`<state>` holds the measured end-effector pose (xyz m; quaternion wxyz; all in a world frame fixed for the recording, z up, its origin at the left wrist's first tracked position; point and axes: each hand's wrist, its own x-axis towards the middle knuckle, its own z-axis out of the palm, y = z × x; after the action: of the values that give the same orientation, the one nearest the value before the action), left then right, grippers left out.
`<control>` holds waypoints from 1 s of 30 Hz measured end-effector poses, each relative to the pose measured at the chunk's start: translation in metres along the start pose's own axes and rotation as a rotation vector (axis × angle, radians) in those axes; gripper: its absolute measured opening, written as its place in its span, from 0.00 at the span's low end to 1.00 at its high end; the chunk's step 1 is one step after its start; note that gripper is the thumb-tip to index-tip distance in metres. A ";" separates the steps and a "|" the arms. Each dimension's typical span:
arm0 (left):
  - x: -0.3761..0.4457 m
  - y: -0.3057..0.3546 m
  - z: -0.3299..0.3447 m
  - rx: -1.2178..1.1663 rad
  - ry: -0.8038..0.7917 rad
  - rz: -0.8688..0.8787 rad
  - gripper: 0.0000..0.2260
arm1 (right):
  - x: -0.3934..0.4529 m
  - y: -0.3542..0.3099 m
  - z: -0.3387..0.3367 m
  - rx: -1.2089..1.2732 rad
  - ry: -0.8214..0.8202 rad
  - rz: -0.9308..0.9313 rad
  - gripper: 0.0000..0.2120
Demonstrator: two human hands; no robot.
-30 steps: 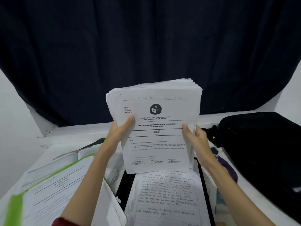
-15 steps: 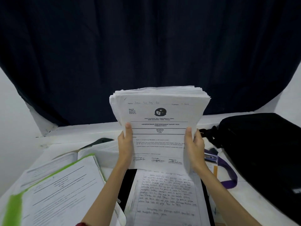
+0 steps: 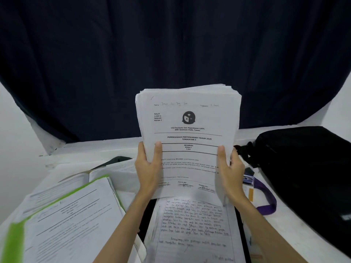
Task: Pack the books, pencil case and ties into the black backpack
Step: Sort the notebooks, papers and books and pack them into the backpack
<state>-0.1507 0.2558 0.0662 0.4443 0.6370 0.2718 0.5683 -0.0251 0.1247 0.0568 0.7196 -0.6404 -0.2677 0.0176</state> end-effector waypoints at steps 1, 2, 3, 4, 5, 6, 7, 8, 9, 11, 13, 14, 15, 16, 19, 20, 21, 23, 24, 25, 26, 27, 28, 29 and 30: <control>0.003 0.002 -0.001 0.008 0.008 0.014 0.08 | 0.002 0.002 0.002 0.008 0.004 -0.009 0.11; 0.006 0.003 -0.001 0.008 0.017 0.022 0.09 | 0.003 0.002 0.004 0.015 -0.005 -0.011 0.17; 0.008 0.004 0.000 0.004 0.025 0.024 0.11 | 0.003 0.001 0.007 0.016 -0.021 0.004 0.23; 0.008 0.004 0.002 0.002 0.033 0.024 0.12 | 0.002 0.000 0.010 0.011 -0.028 0.012 0.25; 0.007 0.003 0.004 0.007 0.040 0.022 0.12 | 0.002 0.000 0.011 0.001 -0.024 0.004 0.23; 0.005 0.001 0.006 0.013 0.043 0.026 0.12 | 0.001 0.000 0.011 -0.016 -0.022 -0.008 0.18; 0.001 -0.001 0.007 0.016 0.040 0.027 0.12 | 0.001 0.001 0.011 -0.035 -0.025 -0.016 0.13; -0.002 -0.005 0.008 0.013 0.038 0.016 0.12 | -0.001 0.001 0.010 -0.054 -0.033 -0.022 0.09; -0.004 -0.009 0.007 0.001 0.037 -0.006 0.11 | -0.002 0.003 0.008 -0.070 -0.048 -0.025 0.08; -0.006 -0.015 0.005 -0.023 0.033 -0.054 0.09 | -0.004 0.004 0.005 -0.116 -0.081 -0.031 0.08; -0.005 -0.015 0.004 -0.032 0.007 -0.073 0.09 | -0.006 0.005 0.003 -0.160 -0.111 -0.042 0.09; -0.005 -0.014 0.003 -0.031 -0.009 -0.069 0.09 | -0.007 0.005 0.002 -0.181 -0.119 -0.052 0.12; -0.005 -0.012 0.001 -0.024 -0.023 -0.061 0.11 | -0.007 0.005 0.001 -0.201 -0.126 -0.066 0.15; -0.006 -0.012 -0.001 -0.008 -0.038 -0.055 0.13 | -0.008 0.005 0.001 -0.219 -0.134 -0.078 0.20; -0.008 -0.015 -0.003 0.063 -0.059 -0.041 0.19 | -0.009 0.005 0.001 -0.264 -0.129 -0.121 0.22; -0.009 -0.014 -0.002 0.100 -0.047 -0.036 0.19 | -0.010 0.003 0.003 -0.279 -0.114 -0.143 0.17; -0.009 -0.012 0.000 0.123 -0.031 -0.028 0.15 | -0.011 0.001 0.006 -0.288 -0.095 -0.173 0.10; -0.007 -0.002 0.003 0.156 -0.011 -0.013 0.07 | -0.013 -0.005 0.013 -0.301 -0.066 -0.258 0.04; -0.005 0.004 0.003 0.173 -0.007 -0.004 0.05 | -0.012 -0.009 0.016 -0.307 -0.055 -0.305 0.05; -0.001 0.010 0.003 0.187 -0.003 0.010 0.06 | -0.010 -0.013 0.019 -0.318 -0.046 -0.345 0.09; 0.003 0.015 0.000 0.194 0.006 0.021 0.06 | -0.007 -0.018 0.021 -0.324 -0.042 -0.375 0.12; 0.008 0.020 -0.004 0.195 0.017 0.030 0.07 | -0.004 -0.025 0.023 -0.321 -0.039 -0.398 0.14; 0.013 0.025 -0.010 0.197 0.027 0.033 0.06 | -0.002 -0.032 0.025 -0.303 -0.045 -0.413 0.13; 0.017 0.031 -0.017 0.201 0.036 0.032 0.06 | -0.001 -0.039 0.027 -0.282 -0.059 -0.428 0.09; 0.020 0.036 -0.025 0.208 0.045 0.027 0.05 | -0.002 -0.047 0.030 -0.265 -0.082 -0.435 0.05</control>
<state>-0.1762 0.2631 0.1064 0.3621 0.6704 0.3307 0.5569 -0.0538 0.1434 0.1009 0.6048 -0.6552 -0.4281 -0.1470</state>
